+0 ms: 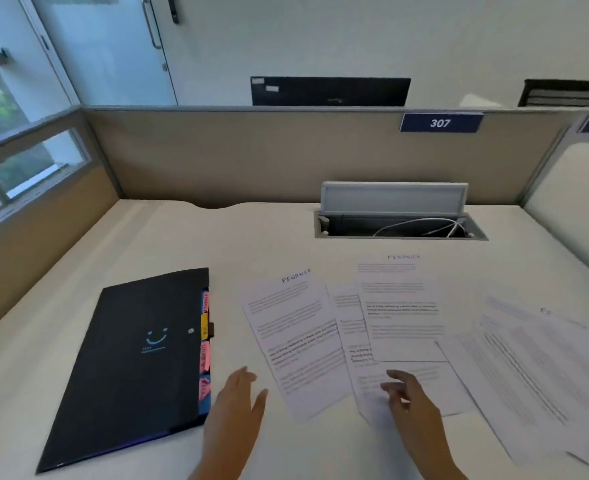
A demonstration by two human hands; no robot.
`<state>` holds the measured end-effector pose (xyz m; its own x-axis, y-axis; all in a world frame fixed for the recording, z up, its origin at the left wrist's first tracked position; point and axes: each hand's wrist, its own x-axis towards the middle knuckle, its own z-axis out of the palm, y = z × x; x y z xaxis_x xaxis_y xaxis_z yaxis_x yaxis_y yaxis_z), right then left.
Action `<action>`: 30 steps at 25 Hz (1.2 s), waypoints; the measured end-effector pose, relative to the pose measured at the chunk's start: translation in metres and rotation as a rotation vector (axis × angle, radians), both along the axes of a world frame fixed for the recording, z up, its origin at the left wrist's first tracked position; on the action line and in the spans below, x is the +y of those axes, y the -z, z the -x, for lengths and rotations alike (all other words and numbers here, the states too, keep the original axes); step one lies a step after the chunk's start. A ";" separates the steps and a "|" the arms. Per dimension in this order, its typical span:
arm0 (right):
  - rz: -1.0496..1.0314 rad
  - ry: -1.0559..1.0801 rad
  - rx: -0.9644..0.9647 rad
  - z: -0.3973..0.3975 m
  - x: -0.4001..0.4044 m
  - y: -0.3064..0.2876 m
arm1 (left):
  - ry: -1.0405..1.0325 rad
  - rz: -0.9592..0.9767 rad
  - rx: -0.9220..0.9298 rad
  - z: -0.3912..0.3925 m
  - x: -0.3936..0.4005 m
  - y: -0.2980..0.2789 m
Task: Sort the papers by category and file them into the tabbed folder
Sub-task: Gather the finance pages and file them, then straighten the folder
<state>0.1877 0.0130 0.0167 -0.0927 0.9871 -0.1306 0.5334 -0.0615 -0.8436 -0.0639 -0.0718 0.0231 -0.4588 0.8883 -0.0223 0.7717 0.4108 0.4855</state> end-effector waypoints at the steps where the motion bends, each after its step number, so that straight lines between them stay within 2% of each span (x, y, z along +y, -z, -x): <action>1: -0.037 0.032 -0.016 -0.010 0.001 -0.001 | 0.063 -0.022 -0.012 -0.014 0.005 0.004; 3: -0.070 0.098 -0.113 -0.034 0.004 0.003 | 0.223 -0.054 0.082 -0.039 0.018 0.016; 5: -0.041 0.122 -0.337 -0.063 0.006 0.011 | 0.382 -0.060 0.193 -0.061 0.034 0.031; 7: 0.043 0.149 -0.524 -0.086 0.004 0.018 | 0.434 0.008 0.305 -0.073 0.045 0.042; 11: 0.113 0.195 -0.691 -0.116 0.001 0.025 | 0.446 0.108 0.313 -0.079 0.051 0.066; 13: 0.100 0.144 -0.702 -0.122 0.004 0.030 | 0.463 0.022 0.306 -0.078 0.048 0.073; 20: -0.087 0.076 -0.672 -0.107 -0.003 0.039 | 0.430 -0.055 0.316 -0.080 0.047 0.079; 24: -0.081 0.165 -0.662 -0.099 -0.005 0.033 | 0.394 -0.077 0.322 -0.080 0.045 0.075; 26: -0.159 0.207 -0.657 -0.102 -0.005 0.029 | 0.390 -0.076 0.319 -0.079 0.044 0.076; 30: -0.254 0.185 -0.490 -0.112 -0.003 0.008 | 0.349 -0.130 0.253 -0.080 0.047 0.070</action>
